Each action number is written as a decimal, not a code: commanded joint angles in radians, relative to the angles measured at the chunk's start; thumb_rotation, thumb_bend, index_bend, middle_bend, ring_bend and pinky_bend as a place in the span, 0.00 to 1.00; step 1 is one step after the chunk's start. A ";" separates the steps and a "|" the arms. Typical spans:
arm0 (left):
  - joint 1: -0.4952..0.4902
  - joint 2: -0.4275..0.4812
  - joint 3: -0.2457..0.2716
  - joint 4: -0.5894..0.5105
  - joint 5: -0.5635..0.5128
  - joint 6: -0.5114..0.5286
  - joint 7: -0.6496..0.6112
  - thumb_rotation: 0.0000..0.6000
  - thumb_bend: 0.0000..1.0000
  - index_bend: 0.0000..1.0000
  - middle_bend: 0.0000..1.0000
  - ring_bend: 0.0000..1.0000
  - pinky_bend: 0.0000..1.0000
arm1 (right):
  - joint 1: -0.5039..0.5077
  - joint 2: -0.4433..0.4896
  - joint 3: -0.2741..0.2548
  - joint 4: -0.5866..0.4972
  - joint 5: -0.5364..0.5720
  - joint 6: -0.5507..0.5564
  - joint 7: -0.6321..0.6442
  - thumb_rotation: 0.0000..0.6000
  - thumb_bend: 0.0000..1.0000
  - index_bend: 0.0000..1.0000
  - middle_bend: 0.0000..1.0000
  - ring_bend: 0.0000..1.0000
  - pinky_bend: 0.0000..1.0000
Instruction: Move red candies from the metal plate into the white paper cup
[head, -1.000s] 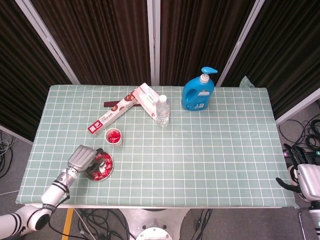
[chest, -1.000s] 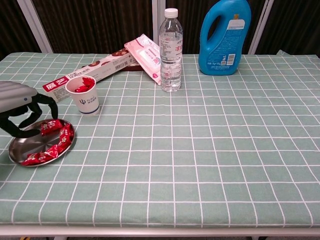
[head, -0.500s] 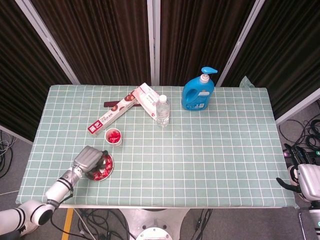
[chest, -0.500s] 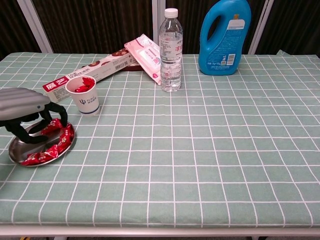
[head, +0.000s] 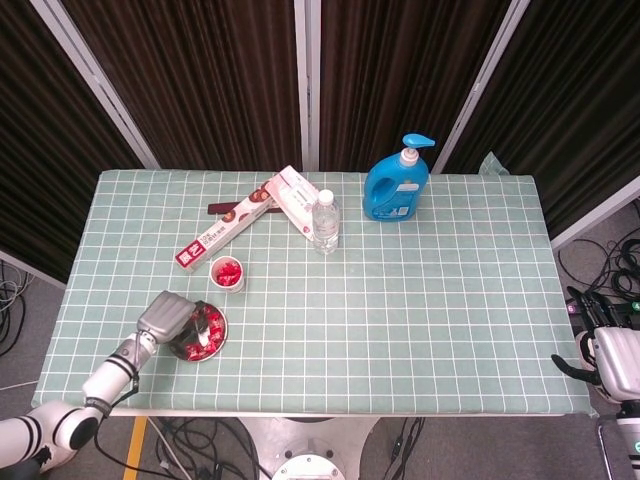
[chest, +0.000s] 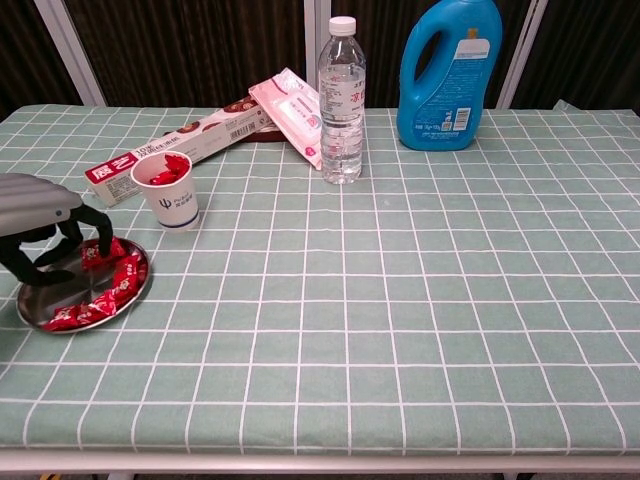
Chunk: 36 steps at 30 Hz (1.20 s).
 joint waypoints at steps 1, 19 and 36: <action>0.012 0.005 0.003 -0.021 0.035 0.036 -0.021 1.00 0.37 0.45 0.82 0.99 1.00 | -0.002 0.000 -0.001 0.000 0.001 0.001 0.001 1.00 0.09 0.02 0.14 0.08 0.42; -0.047 -0.011 0.006 -0.027 0.031 -0.057 0.027 1.00 0.37 0.43 0.82 0.99 1.00 | -0.014 0.003 -0.002 -0.002 0.008 0.013 0.001 1.00 0.09 0.02 0.14 0.08 0.42; -0.026 -0.053 0.003 0.029 0.016 -0.016 0.017 1.00 0.36 0.47 0.82 0.99 1.00 | -0.014 0.005 -0.002 -0.013 0.006 0.014 -0.010 1.00 0.09 0.02 0.14 0.09 0.43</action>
